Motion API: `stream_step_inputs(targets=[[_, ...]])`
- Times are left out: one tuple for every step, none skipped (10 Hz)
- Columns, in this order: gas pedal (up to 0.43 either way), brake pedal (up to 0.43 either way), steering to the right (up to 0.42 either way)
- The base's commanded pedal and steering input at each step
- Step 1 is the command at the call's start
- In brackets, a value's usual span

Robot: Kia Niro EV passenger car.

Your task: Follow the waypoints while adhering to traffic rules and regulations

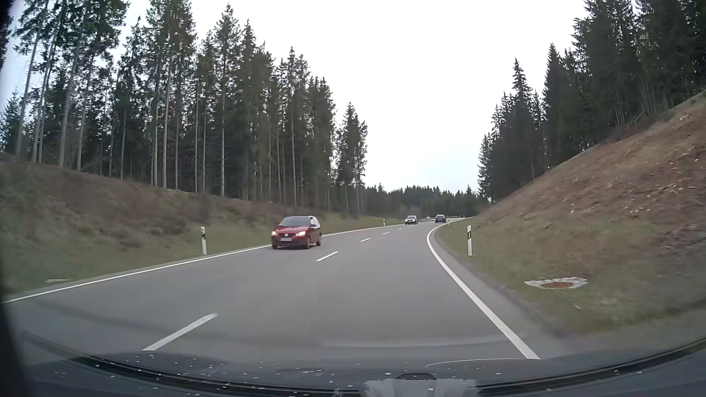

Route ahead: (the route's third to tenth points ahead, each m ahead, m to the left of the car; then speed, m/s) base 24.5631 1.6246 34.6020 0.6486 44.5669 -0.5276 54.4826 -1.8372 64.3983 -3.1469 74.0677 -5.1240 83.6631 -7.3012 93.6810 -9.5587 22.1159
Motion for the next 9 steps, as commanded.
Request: stream_step_inputs(targets=[[0.287, 0.0, 0.017], [0.287, 0.0, 0.017], [0.299, 0.0, 0.018], [0.299, 0.0, 0.019], [0.299, 0.0, 0.019], [0.299, 0.0, 0.019], [0.311, 0.0, 0.019], [0.311, 0.0, 0.019], [0.311, 0.0, 0.019]])
